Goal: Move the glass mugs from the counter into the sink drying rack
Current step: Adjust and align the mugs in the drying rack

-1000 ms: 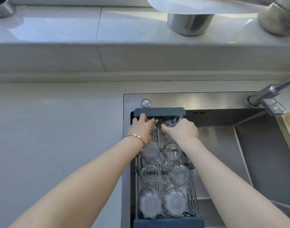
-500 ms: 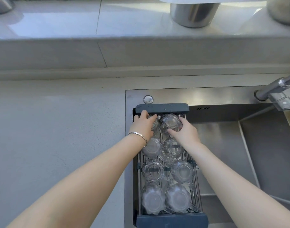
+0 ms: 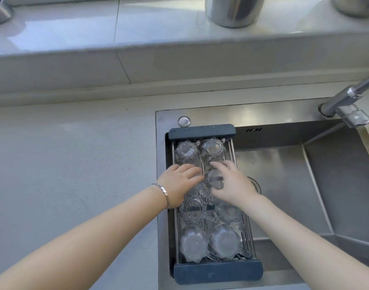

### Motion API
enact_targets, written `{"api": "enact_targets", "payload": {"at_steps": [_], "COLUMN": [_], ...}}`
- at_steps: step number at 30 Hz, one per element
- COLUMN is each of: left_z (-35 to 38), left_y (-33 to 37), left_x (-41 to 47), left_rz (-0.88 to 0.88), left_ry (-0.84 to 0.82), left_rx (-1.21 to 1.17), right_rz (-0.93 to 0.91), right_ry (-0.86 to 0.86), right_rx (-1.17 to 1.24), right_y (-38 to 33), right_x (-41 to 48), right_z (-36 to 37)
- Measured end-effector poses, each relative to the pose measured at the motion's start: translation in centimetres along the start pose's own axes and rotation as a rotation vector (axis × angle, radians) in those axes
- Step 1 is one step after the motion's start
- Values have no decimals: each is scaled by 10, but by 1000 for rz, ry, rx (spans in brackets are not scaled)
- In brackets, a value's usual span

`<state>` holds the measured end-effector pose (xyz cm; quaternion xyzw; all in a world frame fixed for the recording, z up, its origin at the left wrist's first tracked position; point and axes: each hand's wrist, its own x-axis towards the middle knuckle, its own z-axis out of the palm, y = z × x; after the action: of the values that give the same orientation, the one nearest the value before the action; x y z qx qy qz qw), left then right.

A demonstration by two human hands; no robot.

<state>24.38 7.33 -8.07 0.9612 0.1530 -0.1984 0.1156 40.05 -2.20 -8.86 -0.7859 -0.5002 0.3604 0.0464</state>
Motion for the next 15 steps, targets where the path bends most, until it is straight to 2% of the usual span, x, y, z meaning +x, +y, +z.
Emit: {"api": "enact_targets", "payload": {"at_steps": [3,7,10,13,15], "left_z": [5,2,-1,-10,-16], "left_y": [2,3,3,8,15], "left_x": [4,8,9,3,-2], "left_rz": [-38,-50,-56,-122,-260], "left_ry": [-26,-14,-12,-17,6], "left_rx": [74,131,170,69,-115], "right_rz": [40,55,31,11,-39], "right_ry": [-96,1,140,217,230], "right_rx": [-51,57,97,166,153], "right_y": [-7,-14,-15,-10,-4], "right_x": [6,-1,-19,-41,-52], "right_z": [3,-12,-35,-66,-82]}}
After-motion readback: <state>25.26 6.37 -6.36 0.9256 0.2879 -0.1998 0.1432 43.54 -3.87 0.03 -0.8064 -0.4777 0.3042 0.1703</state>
